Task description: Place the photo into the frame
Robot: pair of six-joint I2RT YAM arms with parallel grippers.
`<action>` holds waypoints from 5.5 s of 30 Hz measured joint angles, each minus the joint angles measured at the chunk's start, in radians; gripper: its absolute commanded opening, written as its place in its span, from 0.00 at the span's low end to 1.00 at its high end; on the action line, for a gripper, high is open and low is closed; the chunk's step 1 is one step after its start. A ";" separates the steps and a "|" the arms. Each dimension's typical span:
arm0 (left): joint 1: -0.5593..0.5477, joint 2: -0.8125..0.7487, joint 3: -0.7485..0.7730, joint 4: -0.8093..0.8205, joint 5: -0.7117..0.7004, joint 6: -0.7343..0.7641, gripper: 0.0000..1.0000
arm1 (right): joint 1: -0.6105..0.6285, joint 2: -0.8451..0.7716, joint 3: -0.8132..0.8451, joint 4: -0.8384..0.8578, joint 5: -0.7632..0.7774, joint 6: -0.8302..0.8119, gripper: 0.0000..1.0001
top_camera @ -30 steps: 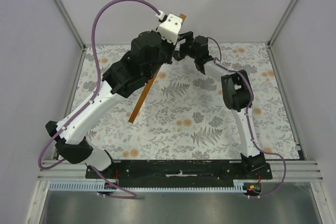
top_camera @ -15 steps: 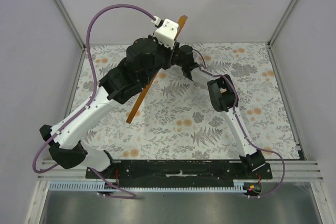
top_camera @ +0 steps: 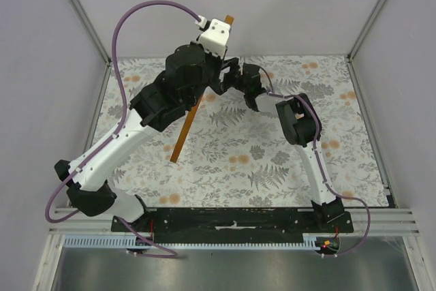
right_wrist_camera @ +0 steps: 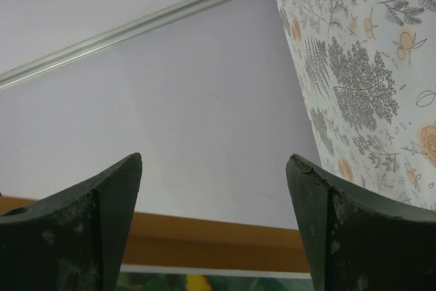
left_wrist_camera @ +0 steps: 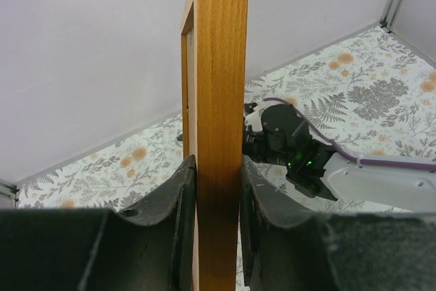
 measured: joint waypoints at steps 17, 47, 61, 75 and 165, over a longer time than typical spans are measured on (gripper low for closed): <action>0.003 -0.060 -0.078 0.043 0.031 -0.013 0.02 | -0.009 0.158 0.407 -0.249 0.008 -0.053 0.93; 0.009 0.004 0.087 0.049 -0.072 -0.148 0.02 | -0.013 -0.334 -0.362 -0.233 -0.035 -0.163 0.91; 0.098 -0.204 -0.437 0.354 -0.027 -0.389 0.02 | -0.127 -0.571 -0.673 -0.588 -0.010 -0.470 0.90; 0.275 -0.252 -1.041 1.045 0.073 -0.517 0.02 | -0.257 -0.699 -0.716 -0.849 0.213 -0.698 0.91; 0.538 -0.127 -0.877 0.119 0.638 -0.647 0.98 | -0.250 -1.335 -0.944 -1.170 0.298 -1.151 0.98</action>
